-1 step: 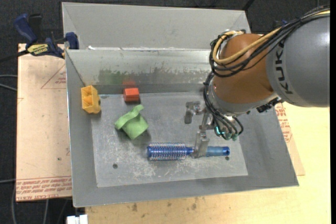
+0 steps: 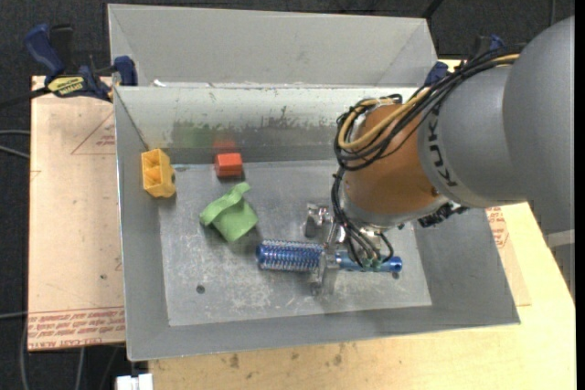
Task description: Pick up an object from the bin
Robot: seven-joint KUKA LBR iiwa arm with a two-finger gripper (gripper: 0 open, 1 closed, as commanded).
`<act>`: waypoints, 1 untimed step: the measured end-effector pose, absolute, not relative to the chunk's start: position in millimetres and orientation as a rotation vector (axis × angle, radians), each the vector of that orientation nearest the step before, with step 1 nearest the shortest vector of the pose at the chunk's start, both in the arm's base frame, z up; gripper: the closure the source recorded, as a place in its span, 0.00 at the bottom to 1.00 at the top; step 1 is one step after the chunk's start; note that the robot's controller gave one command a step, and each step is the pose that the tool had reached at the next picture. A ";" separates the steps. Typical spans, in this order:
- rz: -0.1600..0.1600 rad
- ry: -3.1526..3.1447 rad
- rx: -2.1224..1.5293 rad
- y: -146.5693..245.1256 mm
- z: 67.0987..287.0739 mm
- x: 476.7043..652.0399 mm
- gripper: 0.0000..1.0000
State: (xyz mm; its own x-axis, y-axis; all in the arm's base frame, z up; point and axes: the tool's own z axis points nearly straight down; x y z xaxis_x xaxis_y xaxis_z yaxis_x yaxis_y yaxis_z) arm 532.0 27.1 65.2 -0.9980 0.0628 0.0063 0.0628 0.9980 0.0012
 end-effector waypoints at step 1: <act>-0.003 -3.139 -0.101 26.9 69.1 533.4 1.00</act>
Offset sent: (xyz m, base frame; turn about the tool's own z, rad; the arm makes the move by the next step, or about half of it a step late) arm 0.0000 0.0000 0.0000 0.0000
